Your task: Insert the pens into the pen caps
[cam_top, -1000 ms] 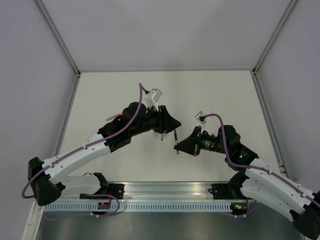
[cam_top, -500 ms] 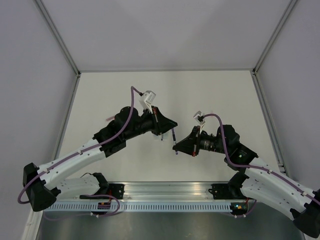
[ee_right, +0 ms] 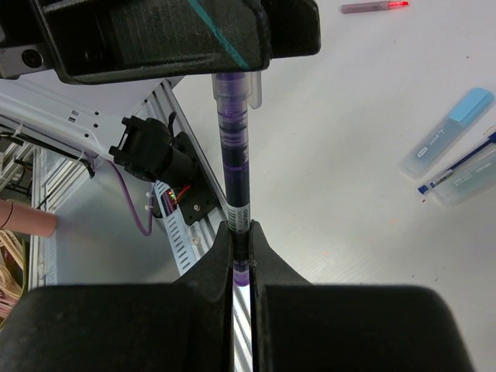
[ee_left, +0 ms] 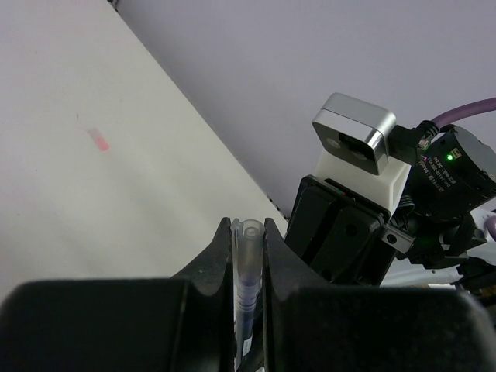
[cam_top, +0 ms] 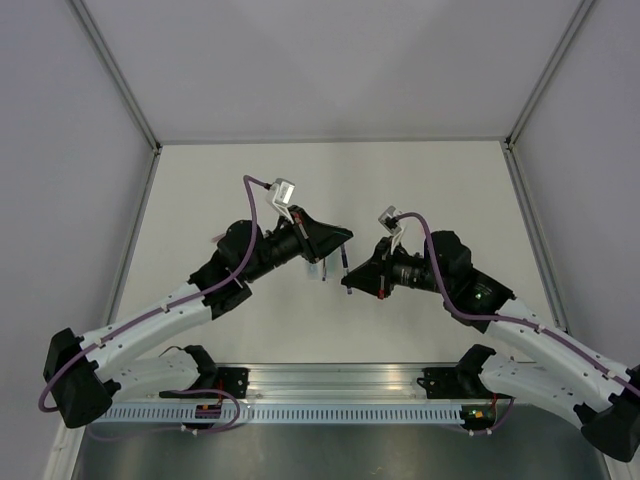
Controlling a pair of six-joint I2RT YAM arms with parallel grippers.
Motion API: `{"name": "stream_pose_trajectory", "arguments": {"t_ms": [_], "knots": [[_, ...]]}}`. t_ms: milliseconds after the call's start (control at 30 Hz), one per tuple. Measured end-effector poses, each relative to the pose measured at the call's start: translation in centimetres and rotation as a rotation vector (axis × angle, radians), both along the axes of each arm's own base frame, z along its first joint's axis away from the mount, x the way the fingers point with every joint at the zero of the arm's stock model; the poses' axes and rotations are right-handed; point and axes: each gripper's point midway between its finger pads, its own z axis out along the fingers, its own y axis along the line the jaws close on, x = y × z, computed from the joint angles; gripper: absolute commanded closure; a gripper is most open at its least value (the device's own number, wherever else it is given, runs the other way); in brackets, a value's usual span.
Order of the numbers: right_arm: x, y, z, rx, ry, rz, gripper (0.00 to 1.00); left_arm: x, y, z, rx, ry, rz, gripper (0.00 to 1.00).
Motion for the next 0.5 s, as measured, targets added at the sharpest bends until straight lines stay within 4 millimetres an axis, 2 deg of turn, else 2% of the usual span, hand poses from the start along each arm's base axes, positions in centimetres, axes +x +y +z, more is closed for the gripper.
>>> {"name": "stream_pose_trajectory", "arguments": {"t_ms": [267,500], "knots": [[1.2,0.5,0.5,-0.026,-0.019,-0.006,1.0,0.7,0.6,0.6,-0.028,-0.032,0.05,0.98],[2.6,-0.4,0.3,-0.045,-0.032,-0.007,1.0,1.7,0.7,0.2,-0.04,-0.055,0.078,0.98]]}}
